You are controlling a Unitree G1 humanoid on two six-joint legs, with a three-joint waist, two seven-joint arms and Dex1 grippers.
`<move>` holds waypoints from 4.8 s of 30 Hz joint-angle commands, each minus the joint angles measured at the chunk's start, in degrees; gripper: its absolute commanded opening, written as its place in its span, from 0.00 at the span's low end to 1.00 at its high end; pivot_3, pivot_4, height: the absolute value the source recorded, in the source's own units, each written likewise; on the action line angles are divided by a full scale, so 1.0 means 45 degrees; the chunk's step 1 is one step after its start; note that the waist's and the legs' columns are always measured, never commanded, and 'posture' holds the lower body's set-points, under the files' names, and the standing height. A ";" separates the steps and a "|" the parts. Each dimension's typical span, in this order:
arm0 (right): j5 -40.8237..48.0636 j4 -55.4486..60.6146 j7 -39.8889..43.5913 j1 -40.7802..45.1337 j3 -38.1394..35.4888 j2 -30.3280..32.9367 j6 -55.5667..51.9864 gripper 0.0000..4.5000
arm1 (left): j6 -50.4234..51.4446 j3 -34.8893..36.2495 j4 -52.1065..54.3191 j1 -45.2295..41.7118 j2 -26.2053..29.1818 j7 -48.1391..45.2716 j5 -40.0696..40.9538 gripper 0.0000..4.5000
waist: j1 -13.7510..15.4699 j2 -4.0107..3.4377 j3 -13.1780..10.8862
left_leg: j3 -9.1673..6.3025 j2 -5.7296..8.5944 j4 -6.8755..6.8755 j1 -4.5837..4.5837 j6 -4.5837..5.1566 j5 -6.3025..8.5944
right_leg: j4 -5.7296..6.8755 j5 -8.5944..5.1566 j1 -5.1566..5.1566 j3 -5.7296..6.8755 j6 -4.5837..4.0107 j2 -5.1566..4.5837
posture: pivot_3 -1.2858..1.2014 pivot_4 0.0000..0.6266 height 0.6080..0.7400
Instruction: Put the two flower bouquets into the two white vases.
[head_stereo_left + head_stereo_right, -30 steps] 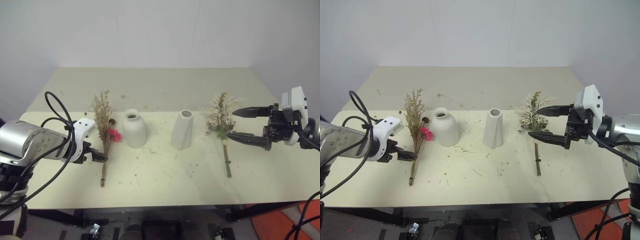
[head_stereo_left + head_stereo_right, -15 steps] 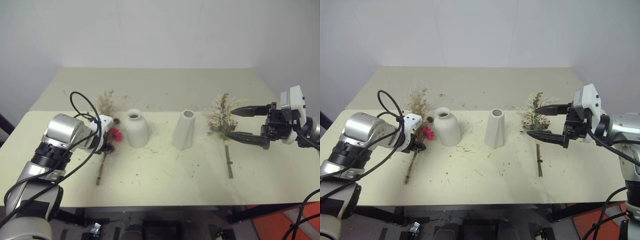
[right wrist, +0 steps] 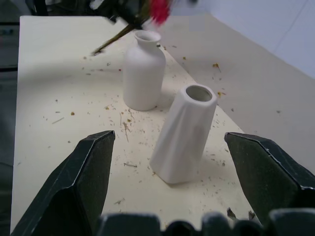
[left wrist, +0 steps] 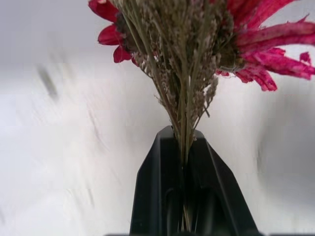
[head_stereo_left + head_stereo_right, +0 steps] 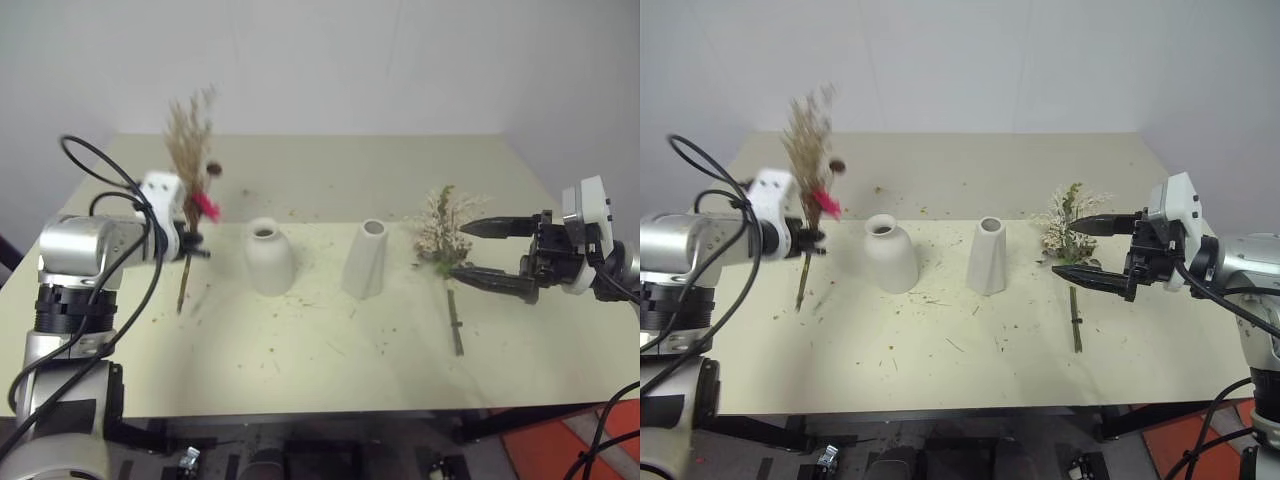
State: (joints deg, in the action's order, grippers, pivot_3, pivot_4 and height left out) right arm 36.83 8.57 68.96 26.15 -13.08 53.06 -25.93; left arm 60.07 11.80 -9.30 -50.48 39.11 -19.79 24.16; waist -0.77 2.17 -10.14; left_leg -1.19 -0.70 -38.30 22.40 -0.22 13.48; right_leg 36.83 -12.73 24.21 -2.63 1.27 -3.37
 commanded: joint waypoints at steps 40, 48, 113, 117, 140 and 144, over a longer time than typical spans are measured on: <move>0.0490 0.1100 -0.1639 0.0667 0.0056 -0.1031 -0.0531 0.94 | -0.6263 -0.0387 -0.1253 -0.1869 -0.1179 -0.8253 0.2024 0.00 | -0.0050 0.0002 -0.0001 | -0.0006 0.0001 -0.0006 0.0015 0.0001 -0.0001 | -0.0005 0.0003 0.0001 0.0011 0.0010 0.0015 | 0.52 0.24 1.00; 0.0511 0.1044 -0.1588 0.0709 0.0027 -0.0946 -0.0597 0.94 | -0.6066 -0.0618 -0.0770 -0.1110 -0.1110 -0.8336 0.1948 0.00 | -0.0026 0.0002 -0.0001 | -0.0006 -0.0002 -0.0009 0.0015 0.0001 -0.0001 | -0.0004 0.0003 0.0001 0.0011 0.0010 0.0016 | 0.52 0.24 1.00; -0.1924 -0.0815 -0.8668 0.3448 0.3117 -0.0777 -1.2575 0.94 | -0.2927 -0.2079 0.4493 0.1568 0.1878 -0.9657 0.3824 1.00 | -0.0097 -0.0002 -0.0012 | 0.0013 -0.0015 -0.0002 0.0026 0.0002 0.0000 | -0.0015 -0.0026 0.0023 -0.0010 0.0033 0.0035 | 0.52 0.24 1.00; -0.2495 -0.2134 -0.8960 0.4120 0.3787 -0.1538 -1.2486 0.94 | -0.2985 -0.2099 0.4419 0.1506 0.1820 -0.9737 0.3699 1.00 | -0.0109 -0.0003 -0.0012 | 0.0014 -0.0013 -0.0001 0.0033 0.0003 0.0000 | -0.0022 -0.0013 0.0027 -0.0010 0.0012 0.0033 | 0.52 0.24 1.00; -0.4681 -0.3636 -1.0970 0.3894 0.1433 -0.3745 -0.8964 0.05 | -0.3184 -0.1853 0.4408 0.1582 0.1908 -0.9582 0.3587 1.00 | -0.0328 -0.0004 -0.0012 | 0.0001 -0.0013 -0.0002 0.0048 0.0003 0.0000 | -0.0016 -0.0004 0.0034 -0.0002 0.0009 0.0034 | 0.52 0.24 1.00; -0.4251 -0.2464 -1.1220 0.3591 -0.0316 -0.4370 -0.6966 0.05 | -0.3270 -0.1923 0.4278 0.1512 0.1862 -0.9639 0.3524 1.00 | -0.0345 -0.0004 -0.0012 | -0.0001 -0.0014 -0.0002 0.0056 0.0003 0.0000 | -0.0016 -0.0003 0.0040 -0.0001 0.0009 0.0034 | 0.52 0.24 1.00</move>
State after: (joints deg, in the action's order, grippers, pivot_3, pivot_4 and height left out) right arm 16.57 -7.07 19.49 42.15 -10.25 34.01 -63.44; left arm 46.47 2.08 9.90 -42.40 47.12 -62.79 40.35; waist -2.32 2.16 -10.20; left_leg -1.21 -0.77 -38.30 22.65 -0.21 13.48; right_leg 36.75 -12.75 24.38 -2.63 1.32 -3.21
